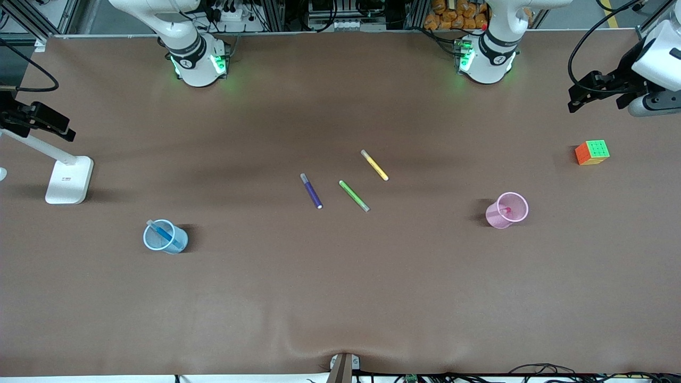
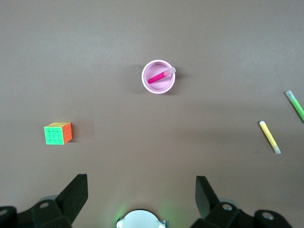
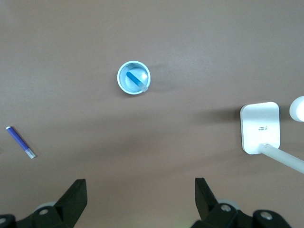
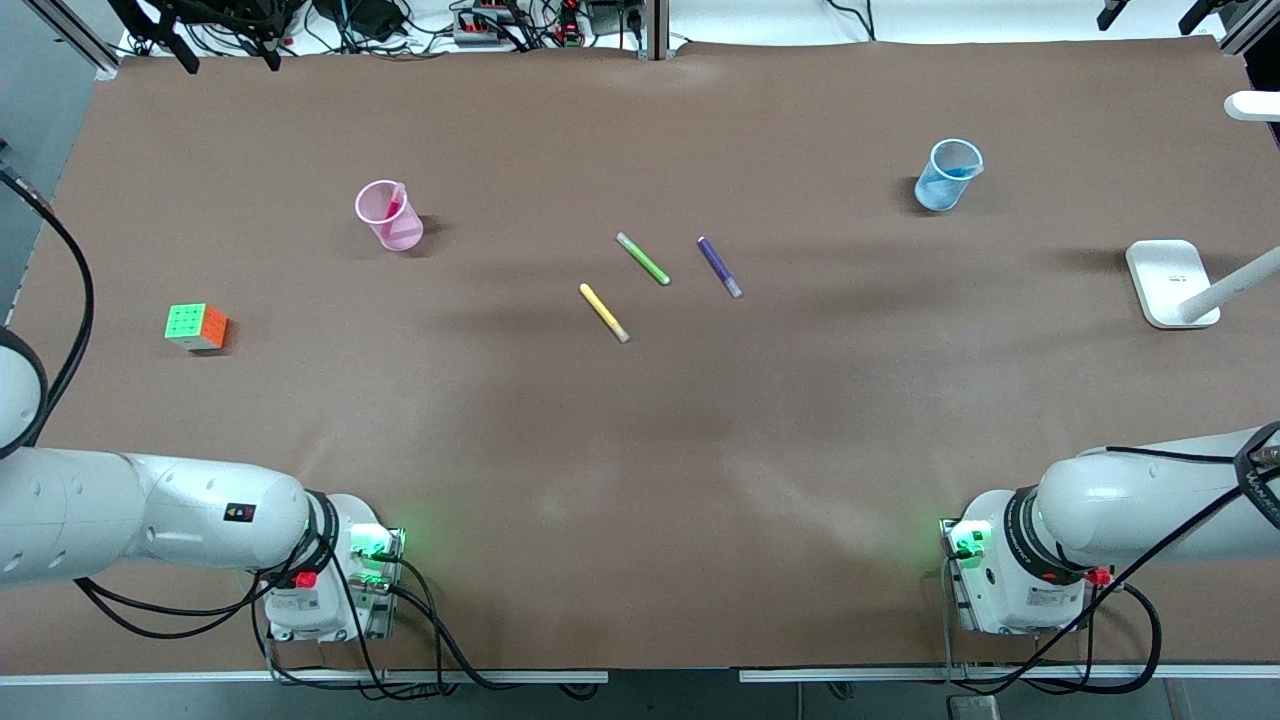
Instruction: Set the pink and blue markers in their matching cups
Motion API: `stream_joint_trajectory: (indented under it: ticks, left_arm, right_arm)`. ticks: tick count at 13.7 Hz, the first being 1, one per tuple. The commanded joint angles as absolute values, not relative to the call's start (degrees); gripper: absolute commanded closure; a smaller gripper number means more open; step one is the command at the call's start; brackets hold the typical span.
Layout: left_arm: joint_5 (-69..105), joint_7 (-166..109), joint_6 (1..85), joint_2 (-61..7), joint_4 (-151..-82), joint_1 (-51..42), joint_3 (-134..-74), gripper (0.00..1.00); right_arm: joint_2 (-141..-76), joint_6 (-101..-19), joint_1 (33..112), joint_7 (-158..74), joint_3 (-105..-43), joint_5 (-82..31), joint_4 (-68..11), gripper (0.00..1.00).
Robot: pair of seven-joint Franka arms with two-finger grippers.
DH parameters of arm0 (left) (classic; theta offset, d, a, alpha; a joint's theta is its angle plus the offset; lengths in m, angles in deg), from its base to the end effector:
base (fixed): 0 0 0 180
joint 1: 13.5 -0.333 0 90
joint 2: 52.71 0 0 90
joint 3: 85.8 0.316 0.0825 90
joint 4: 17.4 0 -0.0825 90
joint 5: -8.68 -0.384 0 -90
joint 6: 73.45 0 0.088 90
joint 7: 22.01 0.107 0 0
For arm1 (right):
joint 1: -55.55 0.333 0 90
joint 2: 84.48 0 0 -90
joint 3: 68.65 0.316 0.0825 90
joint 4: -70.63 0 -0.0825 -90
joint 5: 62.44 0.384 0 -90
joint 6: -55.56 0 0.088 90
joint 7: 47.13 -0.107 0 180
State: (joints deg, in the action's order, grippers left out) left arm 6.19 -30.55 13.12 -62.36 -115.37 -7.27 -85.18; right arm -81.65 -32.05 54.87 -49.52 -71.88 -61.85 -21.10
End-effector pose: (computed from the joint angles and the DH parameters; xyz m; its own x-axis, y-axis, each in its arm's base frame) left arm 0.4926 -0.0430 0.6425 0.9983 0.0534 -0.0240 0.0523 -0.9976 -0.0457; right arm 0.5335 -0.0361 0.6336 0.9938 -0.1092 -0.0231 -0.1095 -0.9939 -0.0121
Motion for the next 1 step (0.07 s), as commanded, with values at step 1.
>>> stream_joint_trajectory:
  ticks: [1]
  left_arm:
    - [7.27,-29.31,13.38,-63.00,-115.05,-6.73,-84.13,0.00]
  right_arm:
    - [-81.23,-31.72,54.32,-48.80,-71.47,-61.03,-21.31,0.00]
